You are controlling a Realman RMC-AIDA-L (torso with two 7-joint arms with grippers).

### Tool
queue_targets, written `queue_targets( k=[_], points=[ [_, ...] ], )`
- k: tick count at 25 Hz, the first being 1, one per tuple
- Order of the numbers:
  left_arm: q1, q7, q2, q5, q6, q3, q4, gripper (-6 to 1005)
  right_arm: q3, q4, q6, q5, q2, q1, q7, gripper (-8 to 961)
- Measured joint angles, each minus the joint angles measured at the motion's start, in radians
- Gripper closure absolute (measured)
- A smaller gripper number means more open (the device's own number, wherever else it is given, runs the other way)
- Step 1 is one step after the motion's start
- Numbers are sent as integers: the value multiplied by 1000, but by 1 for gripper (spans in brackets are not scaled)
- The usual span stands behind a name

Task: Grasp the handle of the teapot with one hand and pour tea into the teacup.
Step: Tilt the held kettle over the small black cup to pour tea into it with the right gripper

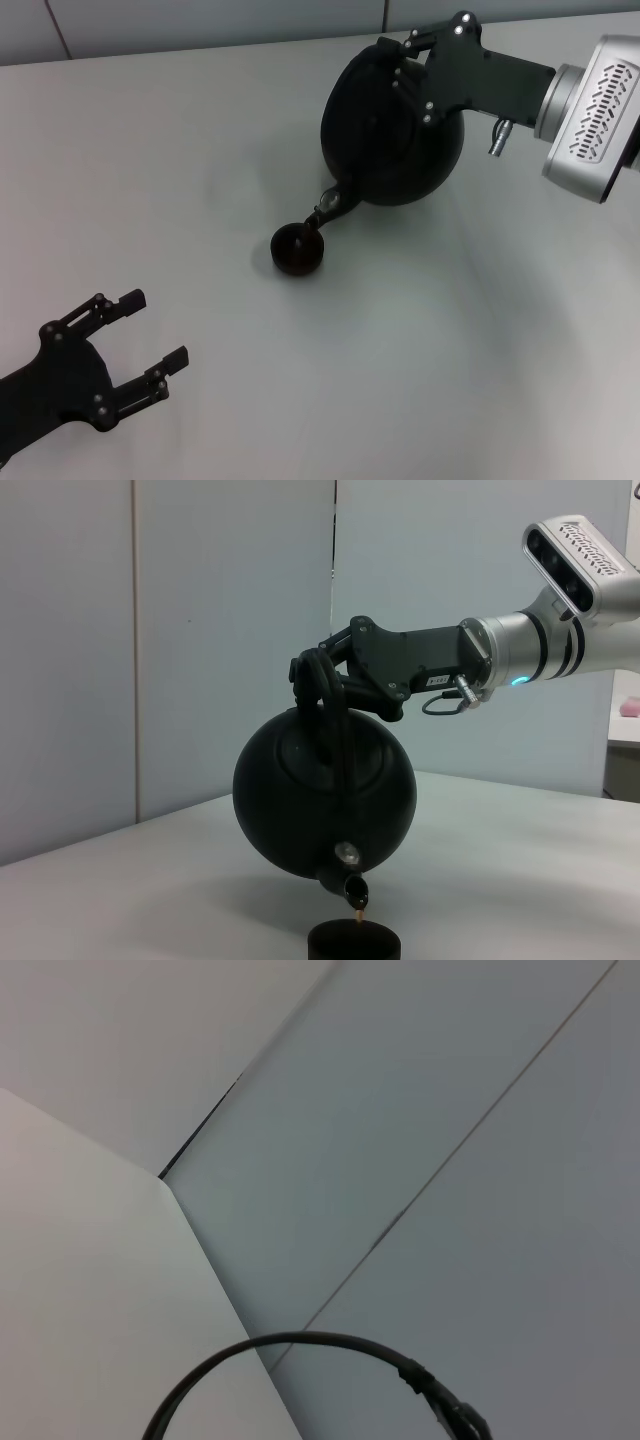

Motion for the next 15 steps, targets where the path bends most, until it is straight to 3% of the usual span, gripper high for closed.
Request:
queue_targets(
  k=[15],
  points=[
    [2, 0, 2, -1, 0, 0, 0, 201, 17, -27, -3, 13, -4, -44, 365, 885]
  ],
)
